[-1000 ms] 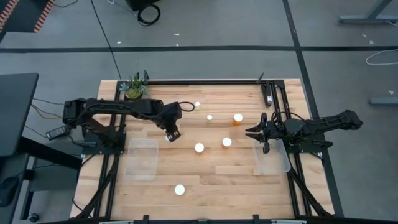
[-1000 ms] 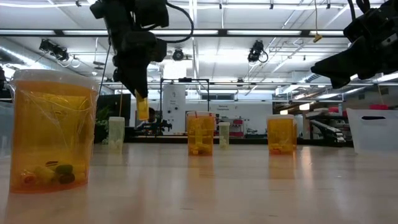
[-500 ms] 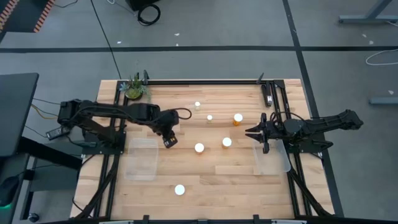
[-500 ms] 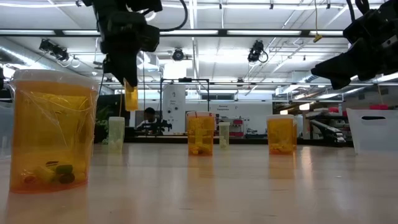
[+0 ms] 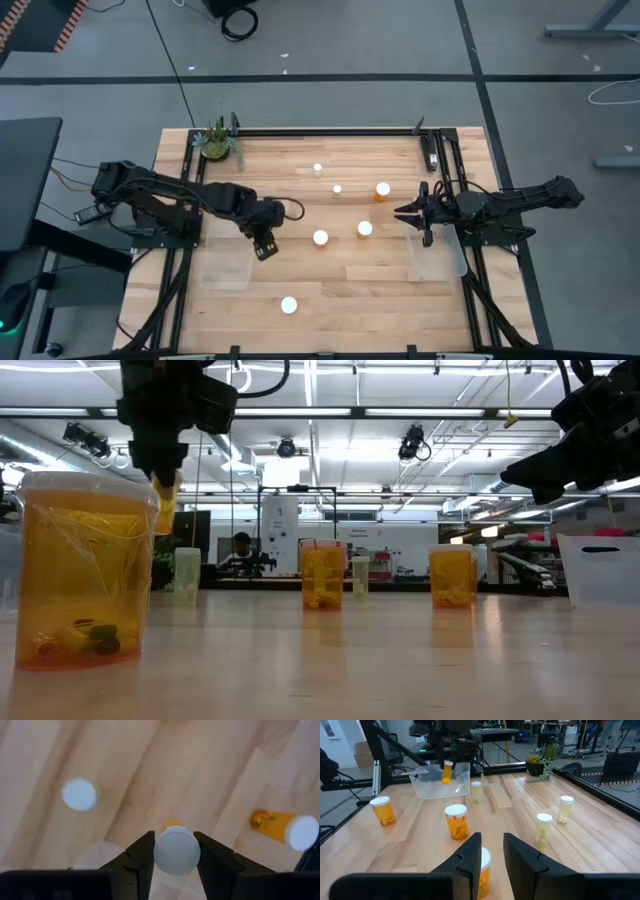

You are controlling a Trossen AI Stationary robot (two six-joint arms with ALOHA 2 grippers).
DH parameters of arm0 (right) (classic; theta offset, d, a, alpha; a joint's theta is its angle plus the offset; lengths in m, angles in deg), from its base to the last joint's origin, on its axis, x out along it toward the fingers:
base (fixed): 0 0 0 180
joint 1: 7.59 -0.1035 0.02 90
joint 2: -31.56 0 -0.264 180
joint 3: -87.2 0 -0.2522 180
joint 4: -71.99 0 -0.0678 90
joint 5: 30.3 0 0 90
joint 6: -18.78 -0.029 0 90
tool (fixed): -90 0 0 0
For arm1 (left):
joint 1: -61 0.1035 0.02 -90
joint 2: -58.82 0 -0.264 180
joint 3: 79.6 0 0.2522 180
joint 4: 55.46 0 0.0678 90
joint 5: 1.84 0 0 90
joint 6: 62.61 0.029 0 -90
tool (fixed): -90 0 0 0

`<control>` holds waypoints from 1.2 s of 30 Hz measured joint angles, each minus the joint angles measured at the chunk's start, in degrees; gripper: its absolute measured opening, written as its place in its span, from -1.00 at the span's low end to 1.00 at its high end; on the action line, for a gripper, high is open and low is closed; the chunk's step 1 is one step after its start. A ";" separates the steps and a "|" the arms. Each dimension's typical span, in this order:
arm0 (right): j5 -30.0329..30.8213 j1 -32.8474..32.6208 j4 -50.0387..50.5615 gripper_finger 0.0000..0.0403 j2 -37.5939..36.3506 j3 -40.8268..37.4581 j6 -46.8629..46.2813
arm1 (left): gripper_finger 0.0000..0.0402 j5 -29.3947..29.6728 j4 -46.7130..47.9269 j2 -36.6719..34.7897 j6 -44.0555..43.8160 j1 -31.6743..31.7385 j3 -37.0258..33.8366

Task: Pick and place medicine bottles into bin by pill shape (circle, oval)
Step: Put the small orange pill bottle into the left transparent bin

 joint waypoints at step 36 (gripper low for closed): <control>0.00 0.02 0.09 -0.56 0.00 0.00 0.00 | -0.36 10.33 10.87 -8.24 -22.77 -16.04 -14.14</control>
